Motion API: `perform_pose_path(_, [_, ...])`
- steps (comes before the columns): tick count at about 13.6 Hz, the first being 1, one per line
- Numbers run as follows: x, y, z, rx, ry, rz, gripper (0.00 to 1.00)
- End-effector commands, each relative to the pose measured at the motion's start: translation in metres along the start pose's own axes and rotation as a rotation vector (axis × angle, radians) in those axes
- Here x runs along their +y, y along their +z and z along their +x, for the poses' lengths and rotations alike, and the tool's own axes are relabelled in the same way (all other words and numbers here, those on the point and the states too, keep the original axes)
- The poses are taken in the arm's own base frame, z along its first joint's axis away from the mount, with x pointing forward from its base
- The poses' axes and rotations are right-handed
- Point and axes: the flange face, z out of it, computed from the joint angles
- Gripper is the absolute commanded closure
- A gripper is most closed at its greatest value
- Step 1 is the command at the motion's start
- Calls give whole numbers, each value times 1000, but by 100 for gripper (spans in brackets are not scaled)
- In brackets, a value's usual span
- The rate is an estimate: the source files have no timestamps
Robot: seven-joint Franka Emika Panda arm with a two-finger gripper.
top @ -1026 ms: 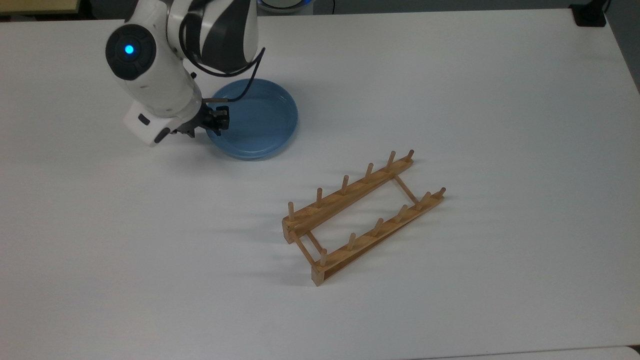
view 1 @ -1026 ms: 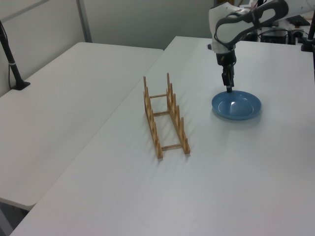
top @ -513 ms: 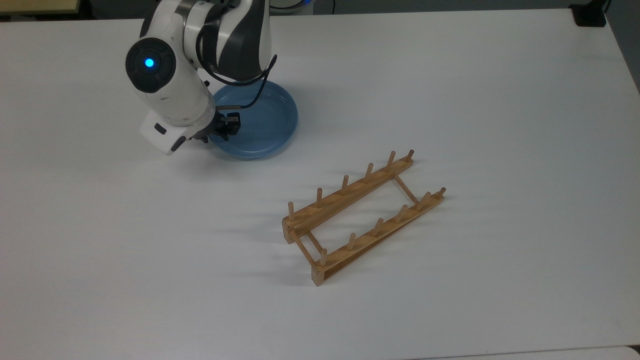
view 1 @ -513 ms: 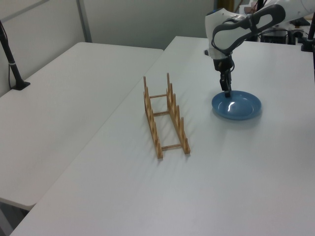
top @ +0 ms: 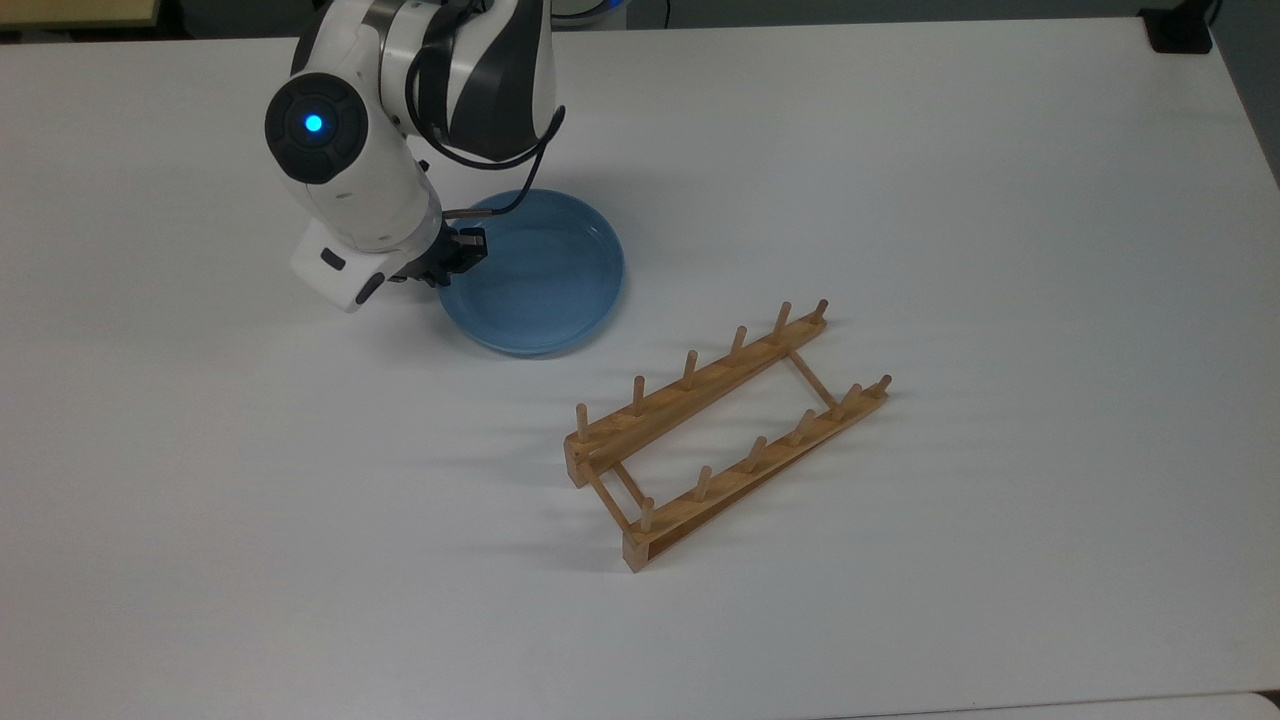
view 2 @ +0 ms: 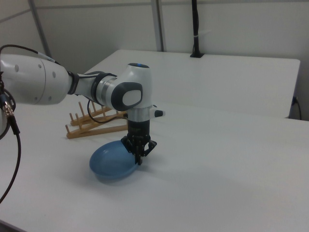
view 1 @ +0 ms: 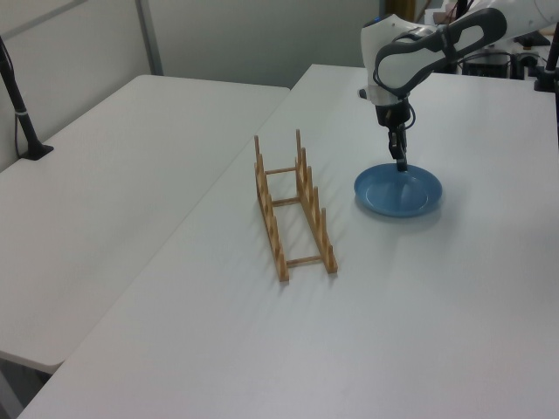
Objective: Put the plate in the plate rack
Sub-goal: 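Lift the plate by its rim, tilting it upright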
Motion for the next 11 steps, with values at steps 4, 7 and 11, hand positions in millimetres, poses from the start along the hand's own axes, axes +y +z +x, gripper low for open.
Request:
perform_pose_path(4, [0, -96, -14, 175, -7, -38, 100])
perform_pose_path(7, [7, -151, -24, 292, 66, -46, 100])
perform_pose_path(11, [3, -219, -24, 480, 216, -80, 100])
